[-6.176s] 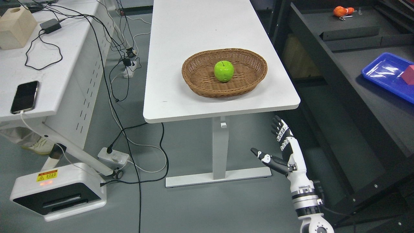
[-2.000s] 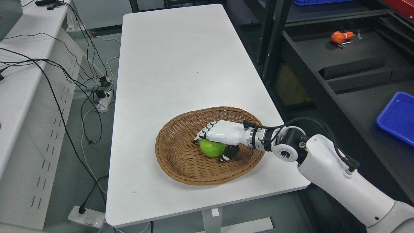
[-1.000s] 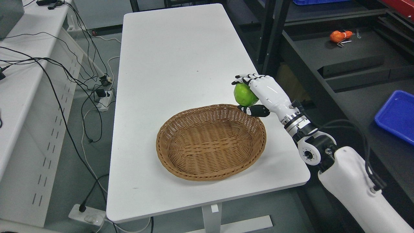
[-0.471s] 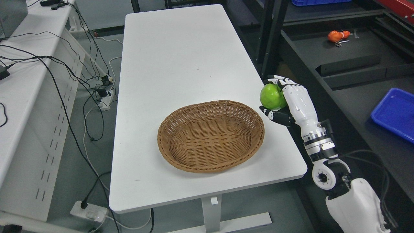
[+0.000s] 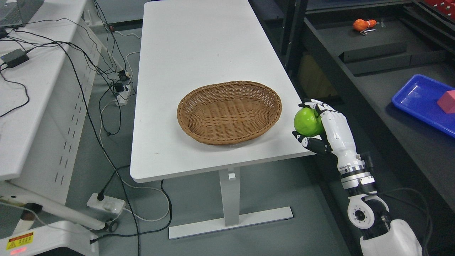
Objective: Place green apple on left shelf middle layer
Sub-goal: 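Carry the green apple with the right hand to the black shelf tray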
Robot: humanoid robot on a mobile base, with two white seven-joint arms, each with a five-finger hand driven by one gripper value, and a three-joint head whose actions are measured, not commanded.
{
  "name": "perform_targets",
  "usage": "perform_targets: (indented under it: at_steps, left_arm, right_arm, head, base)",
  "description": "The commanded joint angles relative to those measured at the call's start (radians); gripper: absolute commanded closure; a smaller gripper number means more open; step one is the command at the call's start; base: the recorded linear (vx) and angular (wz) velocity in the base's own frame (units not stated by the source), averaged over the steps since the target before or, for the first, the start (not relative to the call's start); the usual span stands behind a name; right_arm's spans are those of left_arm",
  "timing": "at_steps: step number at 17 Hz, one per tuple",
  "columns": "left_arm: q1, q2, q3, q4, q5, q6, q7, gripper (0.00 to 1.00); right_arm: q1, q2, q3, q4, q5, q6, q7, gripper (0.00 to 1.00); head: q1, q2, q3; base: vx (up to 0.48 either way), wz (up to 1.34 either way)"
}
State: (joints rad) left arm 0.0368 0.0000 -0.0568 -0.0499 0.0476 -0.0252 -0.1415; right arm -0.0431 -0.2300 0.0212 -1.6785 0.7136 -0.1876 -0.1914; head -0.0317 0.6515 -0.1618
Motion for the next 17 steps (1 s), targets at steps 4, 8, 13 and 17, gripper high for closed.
perform_targets:
  at_steps: [4, 8, 13, 17]
  left_arm:
    - [0.0, 0.017, 0.0, -0.001, 0.0, 0.001, 0.0, 0.0]
    - [0.0, 0.017, 0.0, -0.001, 0.0, 0.001, 0.0, 0.0]
    - [0.0, 0.017, 0.0, -0.001, 0.0, 0.001, 0.0, 0.0]
    - [0.0, 0.017, 0.0, 0.001, 0.0, 0.001, 0.0, 0.0]
  right_arm:
    - [0.092, 0.058, -0.053, -0.032, 0.0, -0.029, 0.003, 0.99]
    - [0.104, 0.061, -0.061, -0.032, -0.002, -0.029, 0.001, 0.99]
    - [0.104, 0.089, -0.061, -0.032, -0.002, -0.029, 0.0, 0.99]
    - [0.103, 0.09, -0.061, -0.032, -0.002, -0.029, 0.0, 0.99]
  head:
    - [0.0, 0.0, 0.0]
    - [0.0, 0.0, 0.0]
    - [0.0, 0.0, 0.0]
    - [0.0, 0.0, 0.0]
  base:
    - [-0.386, 0.17]
    - [-0.503, 0.12]
    - [-0.507, 0.21]
    - [-0.299, -0.66]
